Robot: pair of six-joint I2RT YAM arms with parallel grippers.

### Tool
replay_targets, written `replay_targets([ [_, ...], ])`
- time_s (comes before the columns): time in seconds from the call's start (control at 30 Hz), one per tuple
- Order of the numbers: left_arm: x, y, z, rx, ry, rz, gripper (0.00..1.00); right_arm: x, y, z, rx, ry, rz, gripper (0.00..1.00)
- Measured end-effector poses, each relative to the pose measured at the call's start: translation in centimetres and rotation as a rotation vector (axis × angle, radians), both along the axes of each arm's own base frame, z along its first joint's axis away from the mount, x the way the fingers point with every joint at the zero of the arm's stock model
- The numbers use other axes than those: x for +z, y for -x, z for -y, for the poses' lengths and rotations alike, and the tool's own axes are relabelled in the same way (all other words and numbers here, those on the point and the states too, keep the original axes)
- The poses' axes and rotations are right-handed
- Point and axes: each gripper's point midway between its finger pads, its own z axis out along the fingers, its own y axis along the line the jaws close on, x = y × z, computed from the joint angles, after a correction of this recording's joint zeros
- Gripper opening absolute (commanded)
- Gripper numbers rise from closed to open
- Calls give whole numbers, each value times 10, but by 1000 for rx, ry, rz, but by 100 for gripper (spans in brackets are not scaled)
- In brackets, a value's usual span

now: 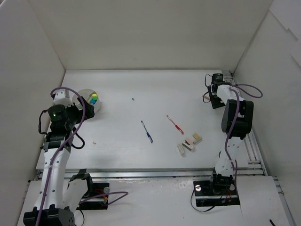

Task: Sort the stationery into containers
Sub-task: Pick up the pen from the center of the board.

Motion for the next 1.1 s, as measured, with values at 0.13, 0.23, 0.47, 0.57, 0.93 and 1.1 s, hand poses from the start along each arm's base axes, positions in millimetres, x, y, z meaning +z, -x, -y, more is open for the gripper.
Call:
replay_targets([
  [0.13,-1,0,-4,19,-8,-2,99,-12,-2,2,-8,-4,-18,79],
  [0.23,-1,0,-6,34,-14,-3,99,-13,-8,3,-13,-4,-13,73],
  [0.47,-1,0,-9,46,-18,-7,99,-17,-20,4,2,-5,-8,40],
  [0.57,-3,1,-10,51,-19,-14,100,-20,-23,3,7,-6,-9,33],
  [0.93,-5,4,-17,95,-34,-25,99,-23,-27,3,31,-3,-5,1],
  [1.1,-5,4,-18,99,-35,-27,99,-22,-26,3,73,16,-20,0],
])
